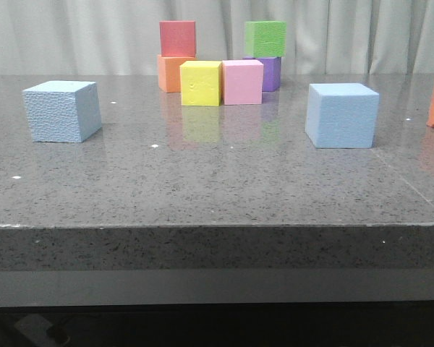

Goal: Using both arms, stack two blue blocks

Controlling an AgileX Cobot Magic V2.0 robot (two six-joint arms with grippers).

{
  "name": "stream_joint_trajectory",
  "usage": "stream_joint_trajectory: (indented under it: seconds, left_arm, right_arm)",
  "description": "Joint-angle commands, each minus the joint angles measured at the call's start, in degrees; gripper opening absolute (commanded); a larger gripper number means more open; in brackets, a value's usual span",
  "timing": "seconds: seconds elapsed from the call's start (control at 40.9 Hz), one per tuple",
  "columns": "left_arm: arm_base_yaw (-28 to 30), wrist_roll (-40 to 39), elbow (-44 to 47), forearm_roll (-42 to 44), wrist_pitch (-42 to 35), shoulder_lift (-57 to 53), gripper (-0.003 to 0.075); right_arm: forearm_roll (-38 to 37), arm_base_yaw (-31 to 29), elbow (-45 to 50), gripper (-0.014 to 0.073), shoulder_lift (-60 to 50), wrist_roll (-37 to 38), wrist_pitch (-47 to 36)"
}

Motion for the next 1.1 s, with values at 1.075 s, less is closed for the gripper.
stream_joint_trajectory:
  seconds: [1.075]
  left_arm:
    - [-7.89, -0.16, -1.62, 0.23, -4.16, 0.94, 0.0229]
  right_arm:
    - [11.30, 20.81, -31.55, 0.0590, 40.58, -7.01, 19.29]
